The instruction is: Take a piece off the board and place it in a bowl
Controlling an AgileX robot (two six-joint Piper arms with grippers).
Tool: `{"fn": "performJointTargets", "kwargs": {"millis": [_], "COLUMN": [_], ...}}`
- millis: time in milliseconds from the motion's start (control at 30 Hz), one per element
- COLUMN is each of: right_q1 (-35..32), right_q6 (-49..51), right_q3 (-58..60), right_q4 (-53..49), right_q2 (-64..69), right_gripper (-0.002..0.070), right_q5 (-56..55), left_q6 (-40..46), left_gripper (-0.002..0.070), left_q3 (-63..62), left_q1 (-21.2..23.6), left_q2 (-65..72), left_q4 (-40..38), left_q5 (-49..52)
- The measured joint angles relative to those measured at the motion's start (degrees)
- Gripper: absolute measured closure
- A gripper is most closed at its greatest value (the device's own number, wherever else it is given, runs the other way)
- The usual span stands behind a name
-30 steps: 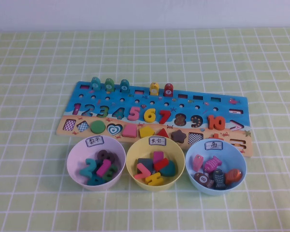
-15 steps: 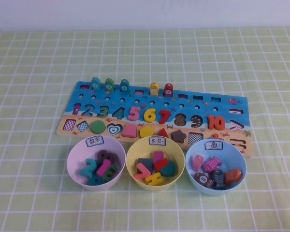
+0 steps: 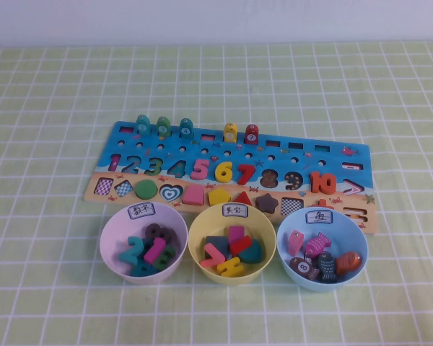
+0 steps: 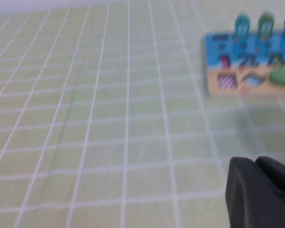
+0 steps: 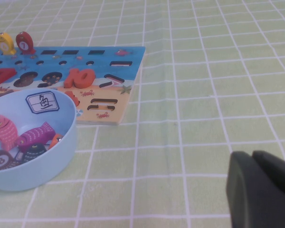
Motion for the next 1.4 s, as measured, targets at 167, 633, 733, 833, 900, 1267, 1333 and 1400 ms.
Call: {"fn": "performJointTargets", "kwargs": {"millis": [167, 633, 733, 833, 900, 1267, 1333, 1400], "right_q1": [0.00, 0.00, 0.00, 0.00, 0.00, 0.00, 0.00, 0.00], "right_q6": [0.00, 0.00, 0.00, 0.00, 0.00, 0.00, 0.00, 0.00], "right_q3": [0.00, 0.00, 0.00, 0.00, 0.00, 0.00, 0.00, 0.00], "right_q4": [0.00, 0.02, 0.02, 0.02, 0.02, 0.02, 0.02, 0.02], "right_q2": [0.00, 0.00, 0.00, 0.00, 0.00, 0.00, 0.00, 0.00], "right_gripper": [0.0694, 0.0694, 0.0694, 0.0694, 0.0694, 0.0694, 0.0694, 0.0694], "right_q5": [0.00, 0.00, 0.00, 0.00, 0.00, 0.00, 0.00, 0.00], "left_q6": [-7.32, -12.61, -14.35, -14.22, -12.21, 6.43, 9.70, 11.48], "left_gripper": [0.0680, 0.0680, 0.0680, 0.0680, 0.0680, 0.0680, 0.0680, 0.0680], "left_q3": [0.00, 0.00, -0.11, -3.83, -8.89, -45.92, -52.71, -58.51], "left_q1": [0.00, 0.00, 0.00, 0.00, 0.00, 0.00, 0.00, 0.00], "left_q2": [0.00, 0.00, 0.00, 1.80, 6.00, 40.95, 47.63, 53.52], "left_q4": [-12.53, -20.17, -22.07, -22.22, -20.99, -14.59, -13.91, -13.08], "left_q5": [-9.20, -20.36, -23.39, -18.91, -12.63, 19.86, 24.90, 30.04]}}
